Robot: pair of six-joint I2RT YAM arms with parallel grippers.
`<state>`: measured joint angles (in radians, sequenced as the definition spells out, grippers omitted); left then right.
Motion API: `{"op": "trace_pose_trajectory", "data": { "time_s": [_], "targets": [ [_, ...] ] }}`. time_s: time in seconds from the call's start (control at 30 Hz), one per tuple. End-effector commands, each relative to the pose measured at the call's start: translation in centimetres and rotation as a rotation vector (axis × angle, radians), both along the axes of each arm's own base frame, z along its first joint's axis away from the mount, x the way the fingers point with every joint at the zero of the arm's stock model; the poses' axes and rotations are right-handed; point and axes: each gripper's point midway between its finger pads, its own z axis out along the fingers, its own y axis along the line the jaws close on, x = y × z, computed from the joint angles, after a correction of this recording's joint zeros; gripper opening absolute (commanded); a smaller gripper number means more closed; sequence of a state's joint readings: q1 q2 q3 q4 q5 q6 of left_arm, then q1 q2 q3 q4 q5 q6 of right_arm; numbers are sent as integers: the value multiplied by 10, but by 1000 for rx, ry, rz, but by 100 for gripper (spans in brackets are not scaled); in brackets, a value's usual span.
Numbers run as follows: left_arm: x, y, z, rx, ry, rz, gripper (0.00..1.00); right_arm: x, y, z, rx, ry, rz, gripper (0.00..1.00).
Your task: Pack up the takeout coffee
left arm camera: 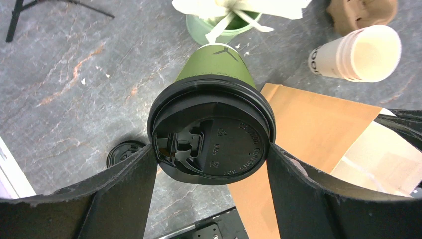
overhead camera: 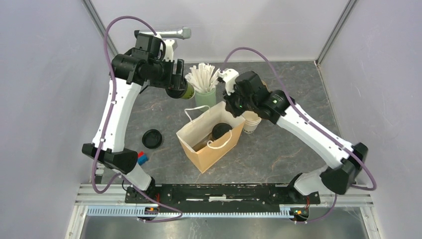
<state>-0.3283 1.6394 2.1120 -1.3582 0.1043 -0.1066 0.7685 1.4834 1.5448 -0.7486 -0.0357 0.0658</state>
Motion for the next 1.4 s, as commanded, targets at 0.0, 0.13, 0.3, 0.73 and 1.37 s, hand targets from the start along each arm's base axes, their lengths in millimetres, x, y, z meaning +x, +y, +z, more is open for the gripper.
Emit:
{"op": "trace_pose_trajectory", "data": {
  "time_s": [0.0,0.13,0.3,0.73,1.37],
  "targets": [
    [-20,-17,41,-108,-88,-43,56,-6,-26,18,100,-54,-173,0],
    [-37,-30,76,-159,-178,-113,56,-7,-39,21,150,-88,-247,0],
    [-65,-47,120,-274,-273,-223,57,1,-46,25,144,-110,-307,0],
    [-159,-65,149,-542,-270,-469,55,12,-42,31,132,-82,-375,0],
    [-196,-95,52,-210,-22,-621,54,-20,-59,28,324,-128,-359,1]
  ]
}}
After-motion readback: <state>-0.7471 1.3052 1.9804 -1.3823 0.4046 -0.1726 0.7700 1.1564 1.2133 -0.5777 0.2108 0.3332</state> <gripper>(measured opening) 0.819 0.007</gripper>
